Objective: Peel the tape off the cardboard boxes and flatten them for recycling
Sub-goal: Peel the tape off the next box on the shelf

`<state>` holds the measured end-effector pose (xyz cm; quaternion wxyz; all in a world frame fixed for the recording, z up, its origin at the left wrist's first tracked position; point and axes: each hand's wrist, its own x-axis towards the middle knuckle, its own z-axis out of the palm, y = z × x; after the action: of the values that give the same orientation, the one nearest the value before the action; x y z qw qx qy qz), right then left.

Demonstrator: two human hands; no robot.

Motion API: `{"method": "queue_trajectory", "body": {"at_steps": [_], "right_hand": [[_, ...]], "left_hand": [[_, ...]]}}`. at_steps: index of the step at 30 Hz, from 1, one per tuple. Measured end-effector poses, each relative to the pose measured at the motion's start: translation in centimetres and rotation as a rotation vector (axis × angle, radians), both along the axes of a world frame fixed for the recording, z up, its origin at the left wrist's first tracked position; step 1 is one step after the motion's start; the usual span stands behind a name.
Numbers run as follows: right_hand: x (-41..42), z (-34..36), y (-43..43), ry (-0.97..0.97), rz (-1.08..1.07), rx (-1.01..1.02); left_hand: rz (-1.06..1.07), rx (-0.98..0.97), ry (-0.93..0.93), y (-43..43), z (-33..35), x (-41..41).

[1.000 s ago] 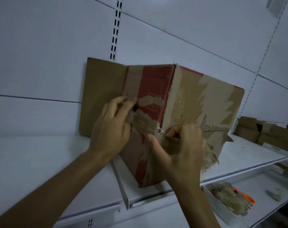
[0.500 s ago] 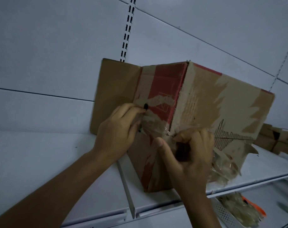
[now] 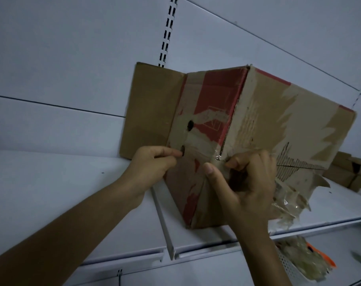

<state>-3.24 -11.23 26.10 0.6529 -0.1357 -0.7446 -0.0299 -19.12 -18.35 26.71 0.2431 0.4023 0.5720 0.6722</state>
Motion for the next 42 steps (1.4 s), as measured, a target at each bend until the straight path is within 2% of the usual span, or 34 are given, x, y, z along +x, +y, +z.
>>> {"method": "queue_trajectory", "body": {"at_steps": [5,11,16,22,25,31,35,39,42], "right_hand": [[0.0,-0.1,0.0,0.006,0.0,0.013],[0.0,-0.1,-0.1,0.0,-0.006,0.002],[0.0,0.0,-0.4,0.004,0.001,0.008],[-0.2,-0.1,-0.5,0.032,0.002,-0.011],[-0.3,-0.2,-0.5,0.042,0.008,-0.025],[-0.7,0.0,-0.2,0.039,-0.006,-0.037],[-0.9,-0.1,0.2,0.035,0.014,-0.028],[-1.3,0.1,0.3,0.027,-0.006,-0.048],[-1.6,0.1,0.7,0.008,-0.001,-0.065]], "left_hand": [[-0.051,-0.054,-0.286,-0.2,0.3,0.5],[-0.094,-0.066,-0.375,-0.4,0.3,0.5],[-0.119,-0.137,-0.283,-0.5,1.1,-0.3],[-0.241,-0.115,-0.604,0.1,1.4,-0.8],[-0.195,-0.079,-0.646,1.1,1.1,-0.4],[-0.111,-0.013,-0.614,2.6,1.1,0.2],[-0.127,0.127,-0.563,2.2,1.5,1.2],[-0.13,0.278,-0.352,1.5,1.9,2.2],[-0.147,0.356,-0.009,0.0,1.6,2.8]]}}
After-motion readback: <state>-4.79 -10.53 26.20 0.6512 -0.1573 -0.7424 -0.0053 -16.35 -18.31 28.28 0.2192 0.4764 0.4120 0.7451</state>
